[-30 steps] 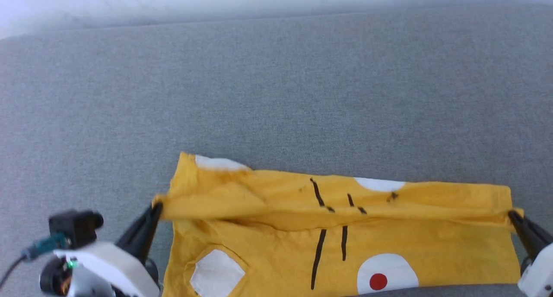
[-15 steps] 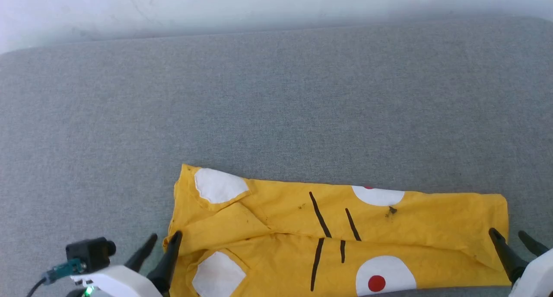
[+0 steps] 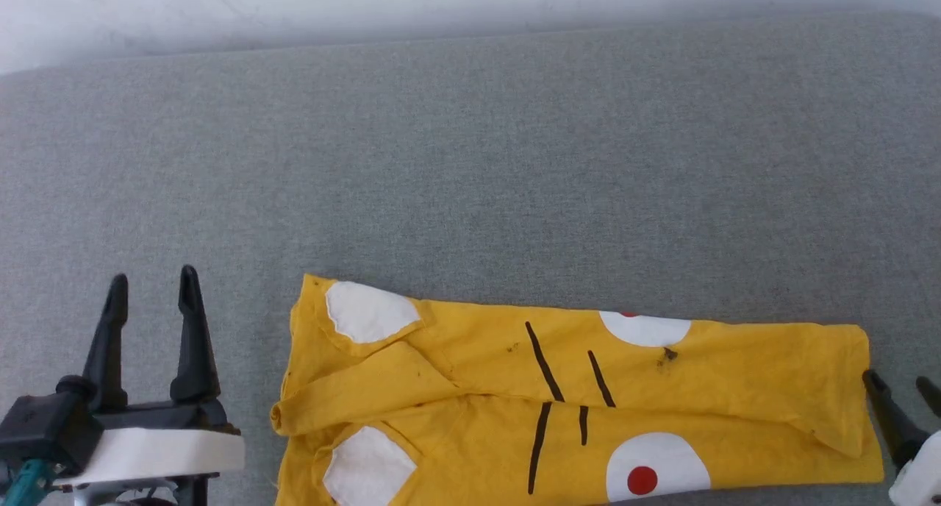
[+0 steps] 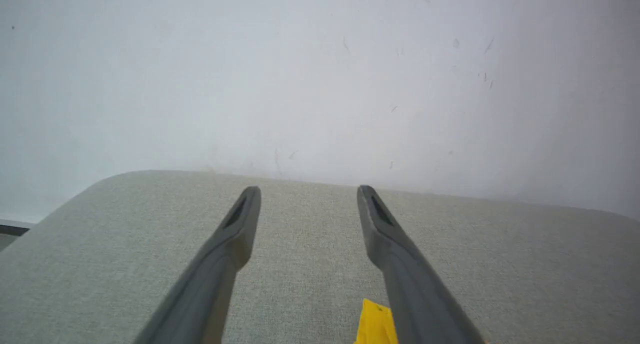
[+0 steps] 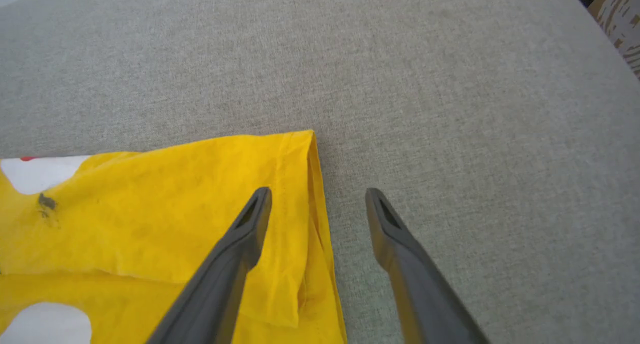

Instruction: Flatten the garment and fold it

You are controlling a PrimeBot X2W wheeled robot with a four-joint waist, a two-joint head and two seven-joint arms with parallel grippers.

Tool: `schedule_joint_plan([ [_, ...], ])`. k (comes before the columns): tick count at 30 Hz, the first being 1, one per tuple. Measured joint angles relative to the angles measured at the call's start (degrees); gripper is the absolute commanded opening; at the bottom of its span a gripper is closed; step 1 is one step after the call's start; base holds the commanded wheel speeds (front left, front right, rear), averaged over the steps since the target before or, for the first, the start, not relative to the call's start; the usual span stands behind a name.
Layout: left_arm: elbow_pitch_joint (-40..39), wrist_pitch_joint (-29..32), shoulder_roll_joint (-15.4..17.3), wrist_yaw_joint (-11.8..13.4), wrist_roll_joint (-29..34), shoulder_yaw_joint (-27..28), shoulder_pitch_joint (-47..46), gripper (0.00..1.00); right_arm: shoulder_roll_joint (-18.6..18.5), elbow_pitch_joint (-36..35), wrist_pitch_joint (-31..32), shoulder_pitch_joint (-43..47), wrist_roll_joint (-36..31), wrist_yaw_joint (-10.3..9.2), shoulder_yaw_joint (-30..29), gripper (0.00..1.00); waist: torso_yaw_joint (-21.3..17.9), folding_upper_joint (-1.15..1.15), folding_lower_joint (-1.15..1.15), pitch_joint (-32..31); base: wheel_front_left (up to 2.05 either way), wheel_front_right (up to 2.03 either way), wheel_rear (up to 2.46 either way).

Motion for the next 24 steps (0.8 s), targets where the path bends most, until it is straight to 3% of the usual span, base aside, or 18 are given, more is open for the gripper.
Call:
schedule_joint_plan([
  [6,-1.57,-0.12,-4.45,0.47,10.74,0.37,-0.15,1.0,0.36,4.31,-1.6,0.87,-2.98,0.0,1.85,1.0,0.74,0.0,0.0,1.28,0.0,0.0,0.0],
  [14,0.82,-0.12,-8.57,-3.34,12.98,0.79,-0.17,1.0,0.29,9.8,-3.47,0.59,-3.1,0.0,3.45,0.97,2.05,0.0,-0.01,1.86,0.0,0.0,0.0],
  [15,1.07,-0.12,-8.82,-3.77,13.3,0.92,-0.18,1.0,0.26,10.27,-3.47,0.48,-2.69,0.0,3.38,0.39,2.19,0.0,0.0,1.9,0.0,0.0,0.0],
  [16,1.33,-0.12,-9.1,-4.08,13.56,1.11,-0.2,1.0,0.27,10.63,-3.54,0.32,-2.27,0.0,3.26,0.0,2.34,0.0,0.0,1.92,0.0,0.0,0.0],
  [24,2.57,-0.12,-10.88,-6.58,14.75,2.99,-0.25,1.0,0.1,11.28,-3.66,-0.85,-0.4,0.15,2.67,0.0,2.66,0.0,0.0,1.53,0.0,0.0,0.0],
])
